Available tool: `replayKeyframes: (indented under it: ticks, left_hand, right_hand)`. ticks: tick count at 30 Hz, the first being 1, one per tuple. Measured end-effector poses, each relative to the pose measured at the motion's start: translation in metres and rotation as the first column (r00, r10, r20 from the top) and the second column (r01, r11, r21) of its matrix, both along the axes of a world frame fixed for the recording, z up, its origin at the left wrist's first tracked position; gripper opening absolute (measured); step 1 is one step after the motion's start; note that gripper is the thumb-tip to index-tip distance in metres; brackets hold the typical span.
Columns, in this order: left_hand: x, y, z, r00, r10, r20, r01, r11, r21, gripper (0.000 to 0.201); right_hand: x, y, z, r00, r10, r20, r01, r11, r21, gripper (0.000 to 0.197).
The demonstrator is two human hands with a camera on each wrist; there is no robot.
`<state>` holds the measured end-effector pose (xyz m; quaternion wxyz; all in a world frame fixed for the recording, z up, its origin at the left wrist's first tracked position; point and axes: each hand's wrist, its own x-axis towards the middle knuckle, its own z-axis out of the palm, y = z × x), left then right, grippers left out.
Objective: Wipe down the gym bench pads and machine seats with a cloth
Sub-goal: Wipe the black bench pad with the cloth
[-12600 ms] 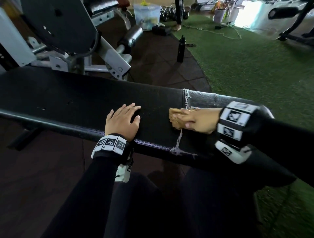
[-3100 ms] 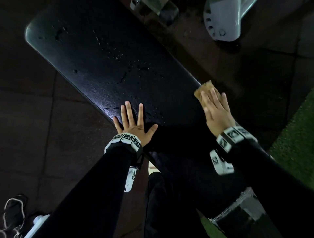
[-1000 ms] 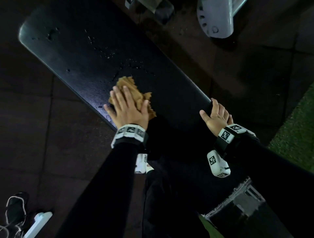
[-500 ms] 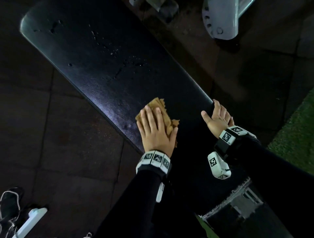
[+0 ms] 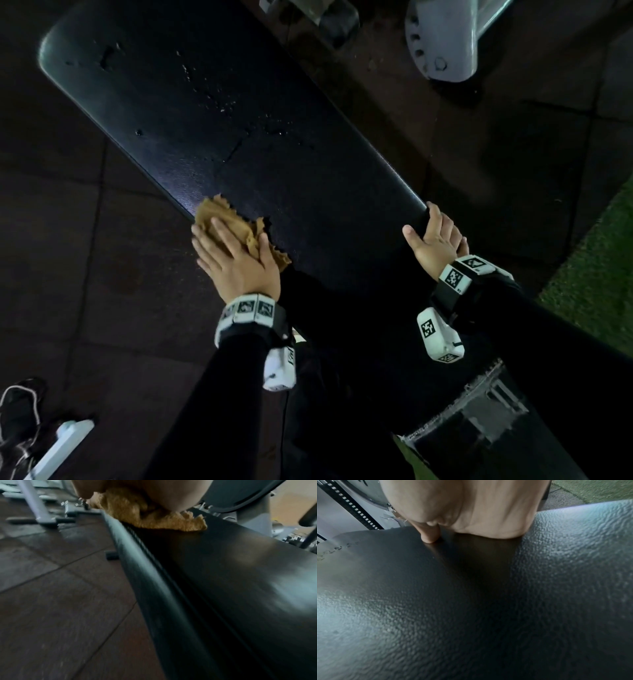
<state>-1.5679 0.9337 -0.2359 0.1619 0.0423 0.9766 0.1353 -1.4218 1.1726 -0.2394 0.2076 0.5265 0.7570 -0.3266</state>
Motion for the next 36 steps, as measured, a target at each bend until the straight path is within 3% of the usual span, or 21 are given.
replayKeyframes:
  ticks: [3,6,9,12,15,19,22,24,28,31,36]
  left_hand:
    - [0.038,0.002,-0.001,0.992,0.098,0.076,-0.109,0.983,0.150,0.084]
    - [0.052,0.010,-0.003,0.998,0.037,0.059,-0.044,0.991,0.129,0.091]
    - [0.037,0.007,-0.008,0.996,0.079,0.041,-0.085,0.981,0.175,0.096]
    - [0.010,0.000,-0.013,0.974,0.209,0.081,-0.224,0.929,0.296,0.099]
    - [-0.012,-0.008,-0.019,0.914,0.356,0.194,-0.405,0.830,0.383,0.104]
    - [-0.015,-0.015,-0.026,0.880,0.413,0.234,-0.474,0.757,0.449,0.105]
    - [0.008,-0.011,-0.026,0.864,0.449,0.229,-0.503,0.733,0.457,0.102]
    - [0.032,-0.009,-0.024,0.856,0.467,0.223,-0.515,0.720,0.466,0.098]
    - [0.066,-0.009,-0.026,0.831,0.487,0.271,-0.555,0.678,0.482,0.090]
    - [0.054,-0.011,-0.028,0.848,0.455,0.273,-0.529,0.700,0.480,0.093]
    - [-0.015,-0.021,-0.024,0.926,0.313,0.213,-0.376,0.823,0.426,0.105]
  right_hand:
    - [0.000,0.001,0.000,1.000,0.011,0.014,-0.011,1.000,-0.009,0.066]
    - [0.000,0.001,-0.001,1.000,0.012,0.019,-0.012,1.000,-0.003,0.067]
    - [0.000,0.000,-0.001,1.000,0.014,0.014,-0.014,1.000,0.008,0.067]
    - [0.001,0.001,-0.002,1.000,0.020,0.021,-0.020,1.000,0.004,0.067]
    - [0.000,0.002,0.001,0.999,0.027,0.046,-0.027,1.000,-0.017,0.068]
    - [-0.010,-0.008,0.013,0.996,0.088,-0.004,-0.086,0.985,0.152,0.067]
    - [-0.031,-0.016,0.022,0.964,0.251,-0.086,-0.219,0.937,0.273,0.067]
    - [-0.055,-0.017,0.021,0.953,0.288,-0.098,-0.255,0.931,0.259,0.069]
    - [-0.102,-0.013,0.009,0.979,0.194,-0.066,-0.187,0.977,0.097,0.073]
    - [-0.114,-0.009,0.000,0.982,0.190,0.000,-0.190,0.981,0.042,0.076]
    - [-0.111,-0.009,-0.005,0.976,0.215,0.041,-0.217,0.975,0.049,0.079]
